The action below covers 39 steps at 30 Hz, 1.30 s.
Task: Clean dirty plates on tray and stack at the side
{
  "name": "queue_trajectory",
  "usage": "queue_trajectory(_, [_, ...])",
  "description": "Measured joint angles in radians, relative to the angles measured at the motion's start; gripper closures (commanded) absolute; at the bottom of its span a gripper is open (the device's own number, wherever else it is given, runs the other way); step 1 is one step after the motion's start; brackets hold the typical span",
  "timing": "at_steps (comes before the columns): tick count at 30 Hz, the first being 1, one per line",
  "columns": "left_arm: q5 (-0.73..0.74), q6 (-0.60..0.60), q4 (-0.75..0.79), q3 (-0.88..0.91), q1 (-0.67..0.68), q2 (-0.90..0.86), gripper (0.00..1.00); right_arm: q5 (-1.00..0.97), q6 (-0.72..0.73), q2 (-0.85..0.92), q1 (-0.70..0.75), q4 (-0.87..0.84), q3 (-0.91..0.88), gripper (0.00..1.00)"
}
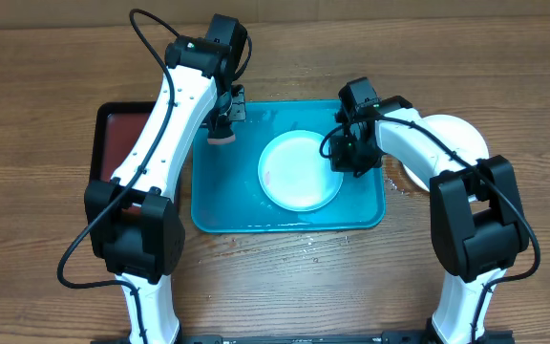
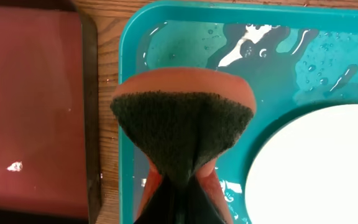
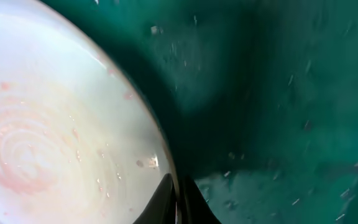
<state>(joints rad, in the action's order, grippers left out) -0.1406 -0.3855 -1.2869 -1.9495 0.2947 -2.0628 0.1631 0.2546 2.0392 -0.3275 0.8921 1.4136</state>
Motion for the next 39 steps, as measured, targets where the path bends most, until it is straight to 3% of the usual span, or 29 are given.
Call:
queue_trajectory(6, [0.037, 0.000, 0.000, 0.000, 0.000, -0.001, 0.96, 0.043, 0.247, 0.000, -0.023, 0.006, 0.000, 0.96])
queue_trajectory(11, [0.076, 0.002, 0.003, 0.000, 0.008, -0.035, 0.96, 0.008, 0.329, 0.000, -0.067, -0.002, -0.003, 0.96])
queue_trajectory(20, [0.181, 0.109, 0.053, 0.000, 0.084, -0.213, 0.96, 0.005, 0.364, 0.000, -0.079, -0.016, -0.015, 0.96])
queue_trajectory(26, [0.225, 0.193, 0.082, 0.000, 0.125, -0.236, 0.96, 0.005, 0.367, 0.000, -0.079, -0.017, -0.016, 0.96])
queue_trajectory(39, [0.171, 0.415, 0.148, 0.000, 0.131, -0.244, 0.96, 0.005, 0.370, 0.000, -0.079, -0.017, -0.016, 0.96])
